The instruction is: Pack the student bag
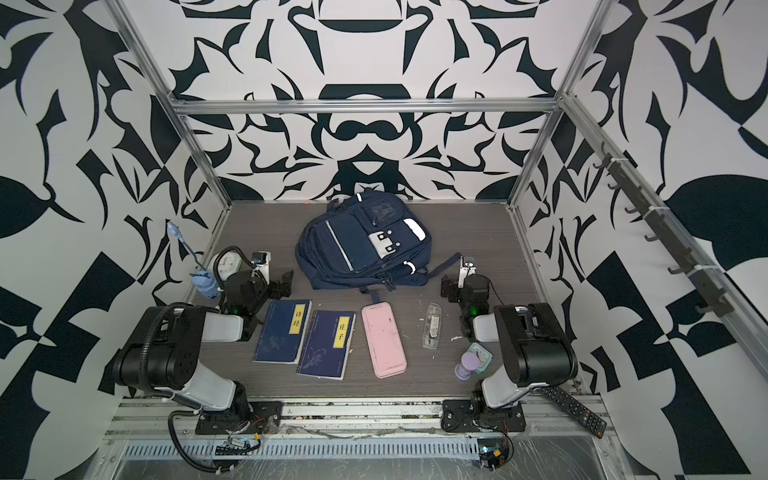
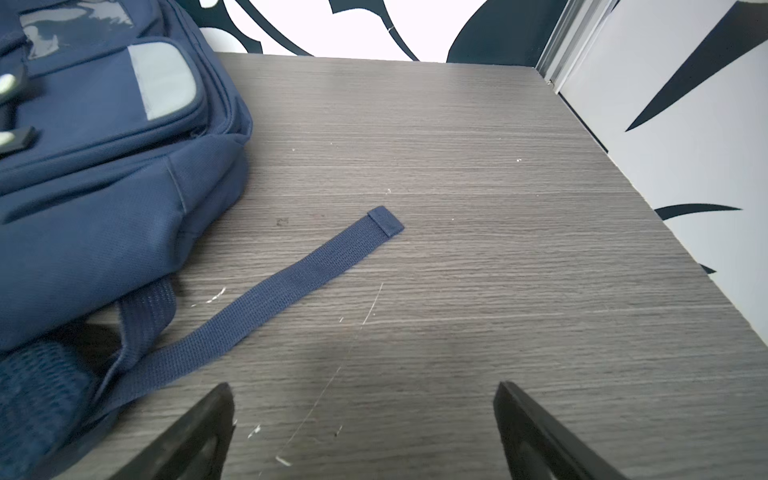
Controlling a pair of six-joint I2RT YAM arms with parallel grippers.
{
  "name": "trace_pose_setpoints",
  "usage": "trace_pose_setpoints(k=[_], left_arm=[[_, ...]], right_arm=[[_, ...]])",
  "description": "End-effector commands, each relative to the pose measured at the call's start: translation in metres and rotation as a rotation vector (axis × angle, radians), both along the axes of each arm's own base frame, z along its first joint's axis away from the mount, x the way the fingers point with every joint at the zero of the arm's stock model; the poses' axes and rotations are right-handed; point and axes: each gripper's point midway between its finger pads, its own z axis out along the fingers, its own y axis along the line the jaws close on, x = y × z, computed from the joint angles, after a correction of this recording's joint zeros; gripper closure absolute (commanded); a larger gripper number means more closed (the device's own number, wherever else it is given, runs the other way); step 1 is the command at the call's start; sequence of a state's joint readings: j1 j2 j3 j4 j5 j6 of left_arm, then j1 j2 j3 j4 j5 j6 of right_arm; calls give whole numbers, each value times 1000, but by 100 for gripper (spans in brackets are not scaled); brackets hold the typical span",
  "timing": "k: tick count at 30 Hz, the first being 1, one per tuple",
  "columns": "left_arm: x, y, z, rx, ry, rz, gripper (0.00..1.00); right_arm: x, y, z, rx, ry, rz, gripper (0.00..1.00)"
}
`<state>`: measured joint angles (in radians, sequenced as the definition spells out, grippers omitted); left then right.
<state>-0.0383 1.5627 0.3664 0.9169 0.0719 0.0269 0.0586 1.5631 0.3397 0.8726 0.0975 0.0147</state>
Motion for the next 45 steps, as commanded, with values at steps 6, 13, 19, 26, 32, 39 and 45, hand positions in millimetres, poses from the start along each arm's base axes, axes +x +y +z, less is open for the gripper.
trace_pose_setpoints(k=[6, 13, 19, 26, 32, 39, 45], left_arm=[[1, 1, 3, 4, -12, -4, 1], [1, 0, 2, 7, -10, -11, 1], [2, 3, 2, 5, -6, 6, 1], [5, 11, 2, -1, 4, 52, 1], [4, 13, 2, -6, 1, 63, 1], [-7, 39, 14, -16, -81, 228, 1], [-27, 32, 80, 11, -205, 266, 1]], right_arm=[[9, -1, 17, -1, -57, -17, 1], [10, -1, 18, -2, -58, -17, 0], [9, 0, 18, -5, -58, -16, 0], [10, -1, 17, -5, -57, -18, 1], [9, -1, 17, -6, -56, -17, 0], [8, -3, 27, -7, -79, -34, 0], [-6, -24, 65, -71, -52, -243, 0]])
